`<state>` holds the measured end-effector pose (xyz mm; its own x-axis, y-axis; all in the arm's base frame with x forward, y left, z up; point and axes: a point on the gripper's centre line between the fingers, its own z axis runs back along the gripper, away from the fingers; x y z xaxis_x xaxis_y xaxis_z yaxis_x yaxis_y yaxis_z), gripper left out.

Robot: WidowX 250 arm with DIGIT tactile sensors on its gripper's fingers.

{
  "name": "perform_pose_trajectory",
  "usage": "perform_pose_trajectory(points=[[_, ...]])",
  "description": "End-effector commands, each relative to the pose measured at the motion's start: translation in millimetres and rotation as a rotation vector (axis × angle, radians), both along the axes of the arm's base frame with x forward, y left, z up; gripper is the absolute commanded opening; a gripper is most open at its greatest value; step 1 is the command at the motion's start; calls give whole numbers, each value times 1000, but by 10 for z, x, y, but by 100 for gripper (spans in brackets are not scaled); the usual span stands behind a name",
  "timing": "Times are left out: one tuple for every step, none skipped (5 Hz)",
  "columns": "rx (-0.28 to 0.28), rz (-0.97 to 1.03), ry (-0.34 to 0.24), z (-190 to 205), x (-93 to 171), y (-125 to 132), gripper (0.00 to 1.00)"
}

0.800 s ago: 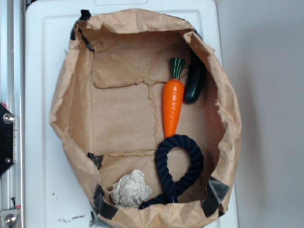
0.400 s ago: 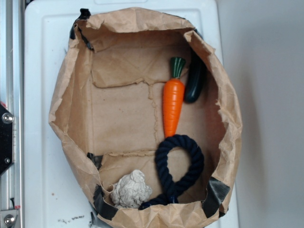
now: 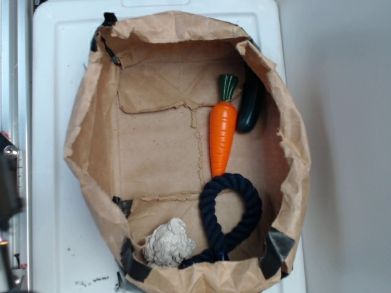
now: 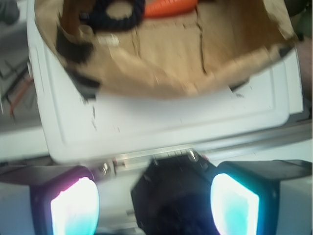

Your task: Grab the blue rope.

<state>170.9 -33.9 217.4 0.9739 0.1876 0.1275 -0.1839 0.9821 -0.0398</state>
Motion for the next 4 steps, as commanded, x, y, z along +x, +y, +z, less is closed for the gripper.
perform_pose_trajectory(points=[[-58, 155, -180, -158, 706, -18, 100], [-60, 209, -202, -277, 967, -31, 100], [-94, 280, -172, -424, 1182, 54, 100], [-105, 361, -143, -534, 1357, 213, 100]])
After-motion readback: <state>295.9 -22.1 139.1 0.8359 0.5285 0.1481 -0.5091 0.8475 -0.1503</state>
